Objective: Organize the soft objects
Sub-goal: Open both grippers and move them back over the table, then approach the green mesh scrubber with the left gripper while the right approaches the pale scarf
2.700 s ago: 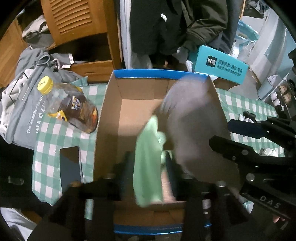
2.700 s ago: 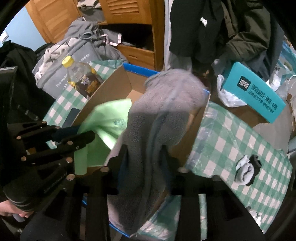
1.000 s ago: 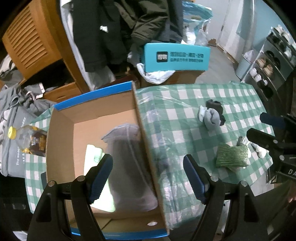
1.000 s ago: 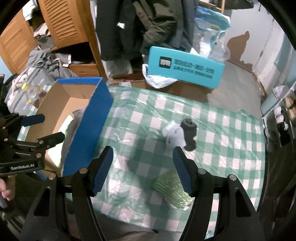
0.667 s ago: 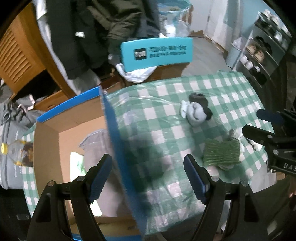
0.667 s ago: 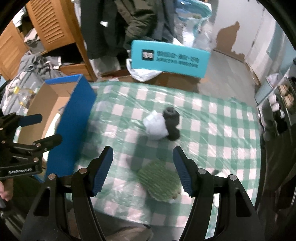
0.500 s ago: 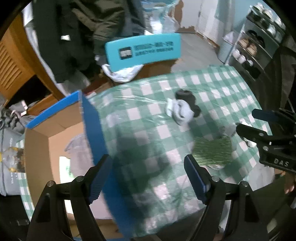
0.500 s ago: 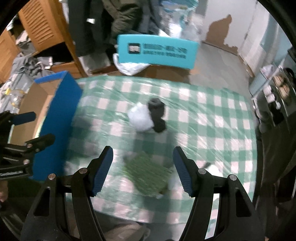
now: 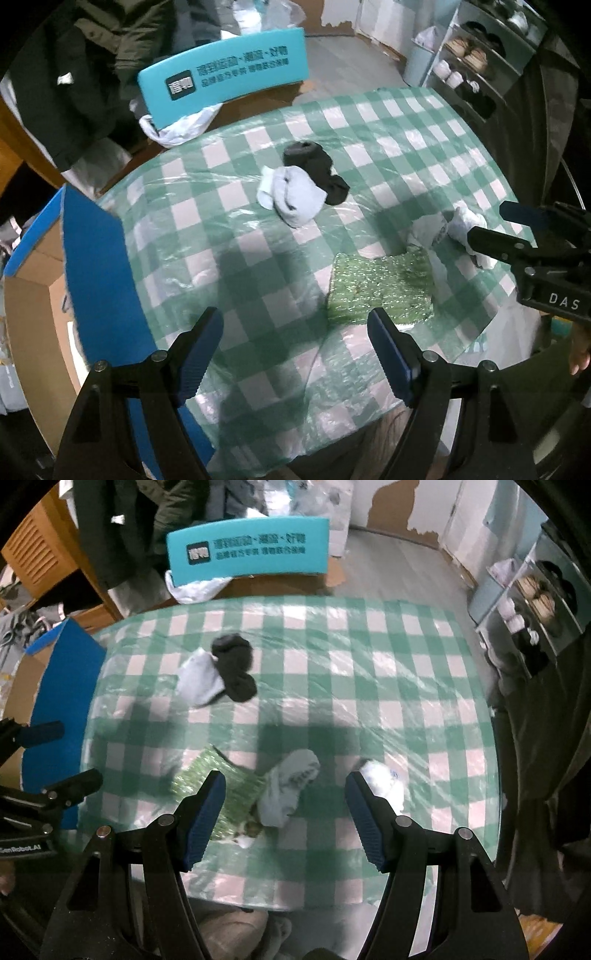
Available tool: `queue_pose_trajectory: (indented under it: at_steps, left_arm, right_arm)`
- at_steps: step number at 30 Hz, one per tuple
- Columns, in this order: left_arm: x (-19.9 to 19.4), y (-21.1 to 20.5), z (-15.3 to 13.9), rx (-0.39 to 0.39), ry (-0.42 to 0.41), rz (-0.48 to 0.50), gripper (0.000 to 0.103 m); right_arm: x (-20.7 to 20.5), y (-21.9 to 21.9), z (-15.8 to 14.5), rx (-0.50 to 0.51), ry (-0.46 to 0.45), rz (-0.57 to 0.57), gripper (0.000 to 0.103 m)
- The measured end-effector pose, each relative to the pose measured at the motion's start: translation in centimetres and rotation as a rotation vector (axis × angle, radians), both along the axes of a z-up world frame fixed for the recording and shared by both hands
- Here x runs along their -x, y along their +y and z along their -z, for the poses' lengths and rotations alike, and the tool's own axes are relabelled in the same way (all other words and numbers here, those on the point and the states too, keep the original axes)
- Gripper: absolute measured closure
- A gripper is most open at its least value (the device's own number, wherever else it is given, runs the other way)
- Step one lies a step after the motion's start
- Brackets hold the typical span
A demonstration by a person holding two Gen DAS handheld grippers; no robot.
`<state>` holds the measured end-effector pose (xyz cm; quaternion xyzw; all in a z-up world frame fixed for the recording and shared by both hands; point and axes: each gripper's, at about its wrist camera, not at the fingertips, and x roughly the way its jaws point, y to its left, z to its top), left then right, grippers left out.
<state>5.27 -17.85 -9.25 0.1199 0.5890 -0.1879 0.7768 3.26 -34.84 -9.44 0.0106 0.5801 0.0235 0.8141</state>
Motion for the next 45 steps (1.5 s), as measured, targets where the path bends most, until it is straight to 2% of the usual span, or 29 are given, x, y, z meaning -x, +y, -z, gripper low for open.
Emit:
queue_pose_trajectory:
  at_steps: [12, 28, 37, 45]
  left_arm:
    - [-0.4, -2.6, 2.7, -0.047, 0.018, 0.032, 0.021]
    - [-1.9, -4.0, 5.1, -0.075, 0.023, 0.022, 0.021]
    - [-2.5, -4.9, 8.2, -0.192, 0.004, 0.051, 0.021]
    - [-2.8, -4.8, 9.1, -0.183, 0.034, 0.056, 0.021]
  right_arm:
    - [0.0, -1.3, 4.4, 0.014, 0.098, 0.005, 0.037]
    - [-1.4, -1.0, 7.4, 0.0, 0.154, 0.015, 0.037]
    - [-2.1, -1.3, 7.8, -0.028, 0.145, 0.027, 0.036]
    - [-2.7, -1.2, 7.9, -0.038, 0.137, 0.036, 0.036]
